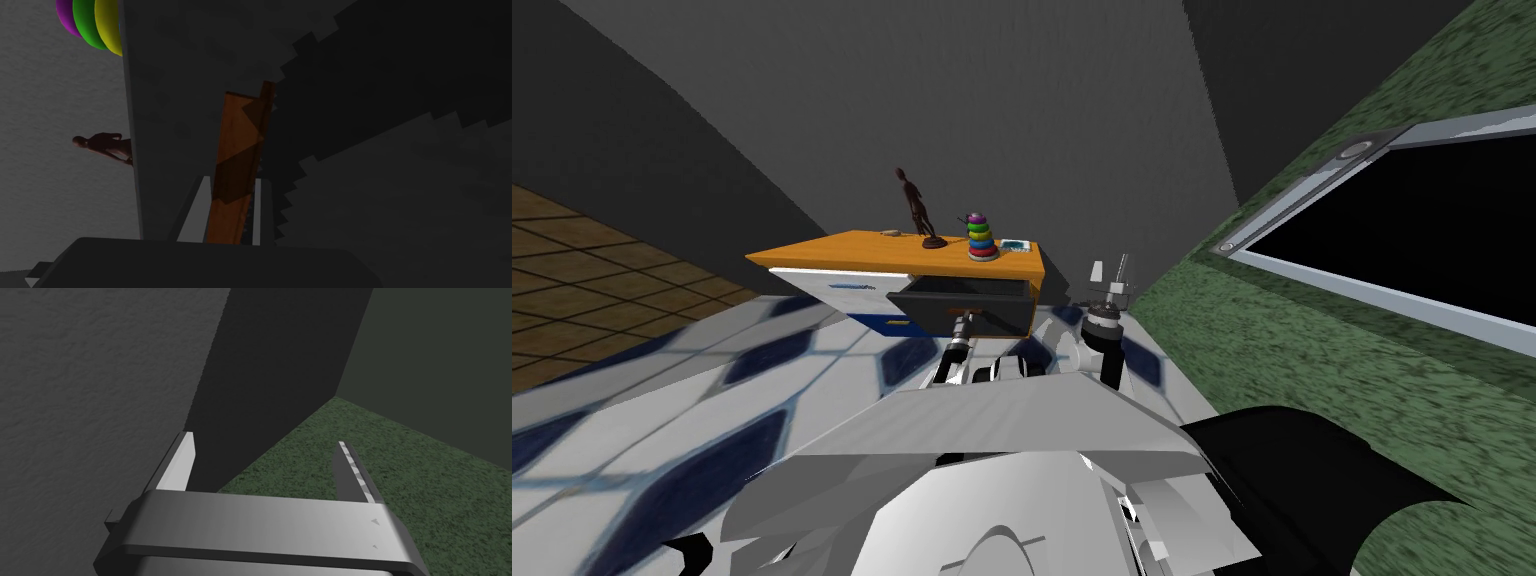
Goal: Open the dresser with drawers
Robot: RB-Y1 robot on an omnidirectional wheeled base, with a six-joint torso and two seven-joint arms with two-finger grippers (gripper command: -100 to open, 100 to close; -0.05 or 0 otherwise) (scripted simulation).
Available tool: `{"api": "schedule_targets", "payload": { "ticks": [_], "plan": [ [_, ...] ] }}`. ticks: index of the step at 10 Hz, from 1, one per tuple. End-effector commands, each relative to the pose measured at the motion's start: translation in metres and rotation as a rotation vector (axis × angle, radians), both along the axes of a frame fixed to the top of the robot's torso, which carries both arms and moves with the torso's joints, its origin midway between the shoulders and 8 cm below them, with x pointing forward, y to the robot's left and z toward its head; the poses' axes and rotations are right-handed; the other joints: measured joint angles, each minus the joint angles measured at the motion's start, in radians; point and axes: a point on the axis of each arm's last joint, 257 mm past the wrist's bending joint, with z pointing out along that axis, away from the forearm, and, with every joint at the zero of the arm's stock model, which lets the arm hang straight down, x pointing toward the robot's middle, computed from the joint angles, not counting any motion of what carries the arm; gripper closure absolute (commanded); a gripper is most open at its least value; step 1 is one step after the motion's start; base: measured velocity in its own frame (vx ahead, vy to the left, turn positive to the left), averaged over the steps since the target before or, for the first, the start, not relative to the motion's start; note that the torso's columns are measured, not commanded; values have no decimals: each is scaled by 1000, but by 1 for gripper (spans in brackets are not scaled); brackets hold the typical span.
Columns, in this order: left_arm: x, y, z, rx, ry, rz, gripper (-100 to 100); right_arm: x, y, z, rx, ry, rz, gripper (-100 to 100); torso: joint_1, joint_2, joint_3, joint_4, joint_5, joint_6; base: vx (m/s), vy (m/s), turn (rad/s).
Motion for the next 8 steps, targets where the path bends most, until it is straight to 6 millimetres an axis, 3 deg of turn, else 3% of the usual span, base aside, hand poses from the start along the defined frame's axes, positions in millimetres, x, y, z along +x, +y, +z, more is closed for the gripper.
{"api": "schedule_targets", "payload": {
  "ticks": [1, 2, 8],
  "plan": [
    [-2, -1, -1, 0, 4, -2, 100, 0, 0, 0, 0, 0, 0, 0, -1, -2, -1, -1, 0, 0, -93, 5, 4],
    [6, -2, 8, 1, 8, -5, -100, 0, 0, 0, 0, 0, 0, 0, -2, -7, -4, 1, -1, 0, -49, 1, 25],
    [25, -5, 35, 2, 8, -13, -100, 0, 0, 0, 0, 0, 0, 0, -2, 3, 1, 4, -3, 0, -26, -2, 15]
  ]
}}
